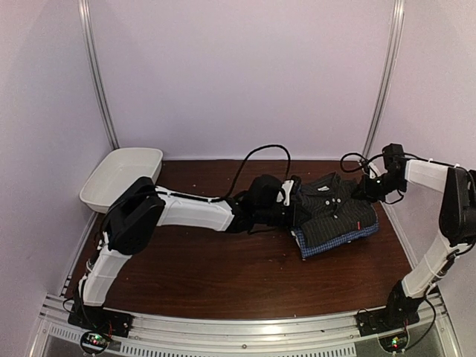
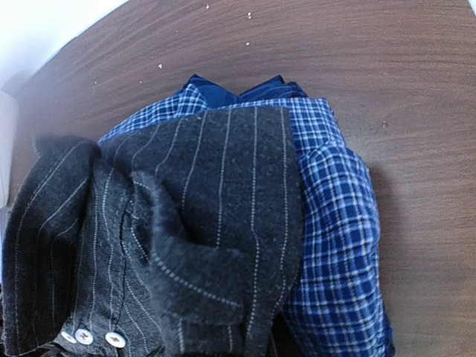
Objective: Fold and stack the long sleeve shirts
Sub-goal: Place the square-folded shirt on the square-folded shirt, then reset both arms
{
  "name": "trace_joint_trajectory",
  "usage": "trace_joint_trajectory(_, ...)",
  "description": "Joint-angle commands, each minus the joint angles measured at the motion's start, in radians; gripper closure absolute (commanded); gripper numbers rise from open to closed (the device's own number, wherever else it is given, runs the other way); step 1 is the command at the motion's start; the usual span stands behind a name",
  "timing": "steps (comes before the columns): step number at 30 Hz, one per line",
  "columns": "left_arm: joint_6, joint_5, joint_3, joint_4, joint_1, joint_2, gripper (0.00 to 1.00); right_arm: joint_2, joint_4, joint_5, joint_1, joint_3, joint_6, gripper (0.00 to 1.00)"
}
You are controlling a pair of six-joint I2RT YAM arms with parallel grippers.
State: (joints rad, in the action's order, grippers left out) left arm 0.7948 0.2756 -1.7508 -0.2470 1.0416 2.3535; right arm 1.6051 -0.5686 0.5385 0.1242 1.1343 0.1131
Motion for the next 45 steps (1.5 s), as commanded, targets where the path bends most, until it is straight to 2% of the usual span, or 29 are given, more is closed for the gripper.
trace_joint_trajectory(1, -0.001, 0.029, 0.046, 0.049, 0.013, 0.000, 1.00, 0.028, 0.167, -0.211, 0.040, 0.035, 0.010, 0.80)
trace_joint_trajectory(3, -0.012, 0.018, 0.049, 0.054, 0.012, -0.010, 0.97, 0.020, 0.158, -0.224, 0.040, 0.038, 0.017, 0.66)
trace_joint_trajectory(8, -0.086, -0.044, 0.071, 0.060, 0.008, -0.084, 0.64, -0.071, 0.128, -0.306, 0.040, 0.043, 0.047, 0.41)
trace_joint_trajectory(12, -0.138, -0.078, 0.101, 0.076, 0.003, -0.170, 0.48, -0.154, 0.087, -0.351, 0.037, 0.060, 0.060, 0.33)
trace_joint_trajectory(17, -0.178, -0.120, 0.215, 0.052, -0.007, -0.315, 0.29, -0.266, 0.070, -0.332, 0.015, 0.032, 0.068, 0.28)
trace_joint_trajectory(26, -0.209, -0.196, 0.497, 0.038, -0.121, -0.636, 0.24, -0.460, 0.115, -0.200, -0.122, -0.090, 0.106, 0.24)
trace_joint_trajectory(33, -0.370, -0.515, 0.678, 0.209, -0.182, -0.945, 0.21, -0.614, 0.188, -0.129, -0.195, -0.187, 0.136, 0.22)
trace_joint_trajectory(38, -0.406, -0.528, 0.782, 0.354, -0.343, -1.141, 0.13, -0.644, 0.148, -0.159, -0.198, -0.174, 0.114, 0.21)
trace_joint_trajectory(41, -0.448, -0.569, 0.834, 0.391, -0.411, -1.277, 0.03, -0.665, 0.152, -0.202, -0.198, -0.172, 0.113, 0.17)
trace_joint_trajectory(45, -0.500, -0.566, 0.827, 0.449, -0.499, -1.375, 0.02, -0.658, 0.135, -0.231, -0.195, -0.140, 0.129, 0.07)
